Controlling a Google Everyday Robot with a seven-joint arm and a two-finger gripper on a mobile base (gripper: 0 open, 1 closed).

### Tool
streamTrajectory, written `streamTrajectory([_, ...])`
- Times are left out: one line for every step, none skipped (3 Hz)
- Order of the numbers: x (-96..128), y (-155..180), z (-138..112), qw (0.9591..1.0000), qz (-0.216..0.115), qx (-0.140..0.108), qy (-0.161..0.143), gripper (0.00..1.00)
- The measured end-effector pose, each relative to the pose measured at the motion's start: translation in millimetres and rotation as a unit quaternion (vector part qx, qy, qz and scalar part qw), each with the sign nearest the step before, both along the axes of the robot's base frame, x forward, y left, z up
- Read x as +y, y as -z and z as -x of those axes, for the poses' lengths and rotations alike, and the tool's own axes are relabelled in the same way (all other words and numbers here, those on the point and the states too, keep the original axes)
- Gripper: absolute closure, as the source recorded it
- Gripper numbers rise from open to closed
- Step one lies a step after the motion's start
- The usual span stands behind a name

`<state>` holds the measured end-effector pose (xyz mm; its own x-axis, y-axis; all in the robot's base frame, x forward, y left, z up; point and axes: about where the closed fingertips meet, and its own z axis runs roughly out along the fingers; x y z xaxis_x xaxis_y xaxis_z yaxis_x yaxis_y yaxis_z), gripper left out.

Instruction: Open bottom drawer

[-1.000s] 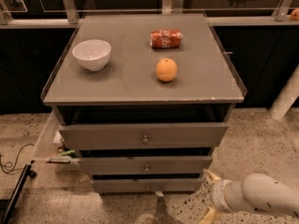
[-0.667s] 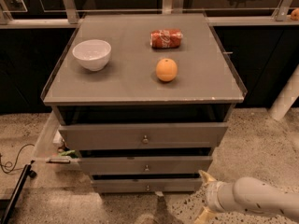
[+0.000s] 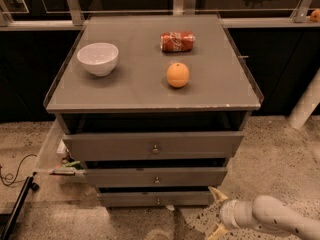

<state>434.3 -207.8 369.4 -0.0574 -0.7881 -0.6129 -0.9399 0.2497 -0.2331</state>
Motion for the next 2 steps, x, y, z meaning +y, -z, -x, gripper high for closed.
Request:
streamTrajectory([-14, 32, -11, 0.9986, -0.051, 0.009, -0.014, 0.0])
streamTrajectory([-11, 43, -14, 0.9985, -0.05, 0.013, -0.017, 0.0])
